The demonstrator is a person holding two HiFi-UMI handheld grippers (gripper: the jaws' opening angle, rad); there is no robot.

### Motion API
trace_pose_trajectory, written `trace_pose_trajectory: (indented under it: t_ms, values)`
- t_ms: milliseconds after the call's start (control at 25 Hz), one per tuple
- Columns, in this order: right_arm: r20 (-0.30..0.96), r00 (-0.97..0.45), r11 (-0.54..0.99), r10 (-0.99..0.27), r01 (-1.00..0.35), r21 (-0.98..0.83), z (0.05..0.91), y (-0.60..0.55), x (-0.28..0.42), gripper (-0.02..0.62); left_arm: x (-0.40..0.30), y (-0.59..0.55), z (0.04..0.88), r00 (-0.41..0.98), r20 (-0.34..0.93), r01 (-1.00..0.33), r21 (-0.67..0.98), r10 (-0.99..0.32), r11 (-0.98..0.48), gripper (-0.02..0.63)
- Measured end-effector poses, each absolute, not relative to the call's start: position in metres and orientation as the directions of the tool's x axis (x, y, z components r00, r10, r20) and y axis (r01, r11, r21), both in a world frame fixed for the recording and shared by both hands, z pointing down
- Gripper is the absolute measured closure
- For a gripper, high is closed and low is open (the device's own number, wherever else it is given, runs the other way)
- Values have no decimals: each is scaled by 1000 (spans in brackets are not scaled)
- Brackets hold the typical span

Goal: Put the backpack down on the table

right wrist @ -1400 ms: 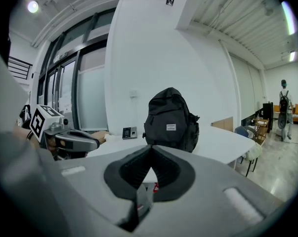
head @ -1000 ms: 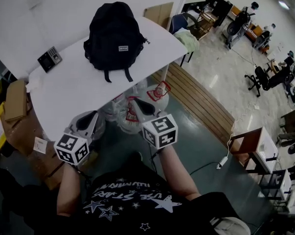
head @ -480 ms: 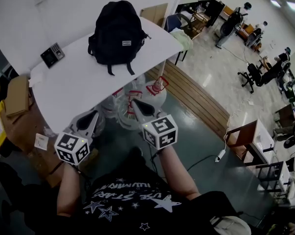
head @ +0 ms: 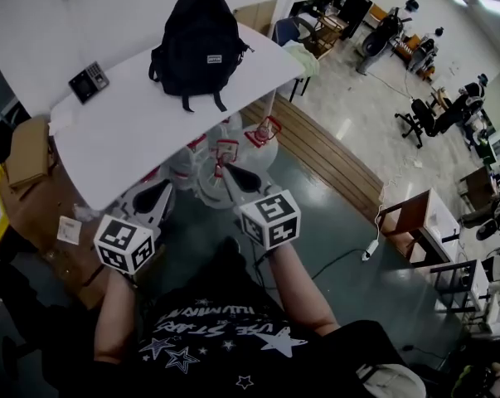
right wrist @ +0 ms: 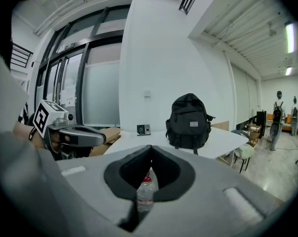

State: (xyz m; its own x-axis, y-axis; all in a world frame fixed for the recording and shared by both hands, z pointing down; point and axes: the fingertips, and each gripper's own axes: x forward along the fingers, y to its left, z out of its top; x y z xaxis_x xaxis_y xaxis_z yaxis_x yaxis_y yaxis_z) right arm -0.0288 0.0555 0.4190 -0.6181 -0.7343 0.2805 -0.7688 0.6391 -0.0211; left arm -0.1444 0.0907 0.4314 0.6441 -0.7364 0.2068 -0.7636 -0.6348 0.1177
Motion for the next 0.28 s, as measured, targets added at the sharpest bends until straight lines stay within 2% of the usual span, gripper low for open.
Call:
trace_pose_trajectory:
  t_ms: [280]
  values:
    - [285, -600, 621, -747, -784, -23, 425, 80, -29, 595, -150, 109, 434, 654, 199, -756, 121, -730, -643, 598]
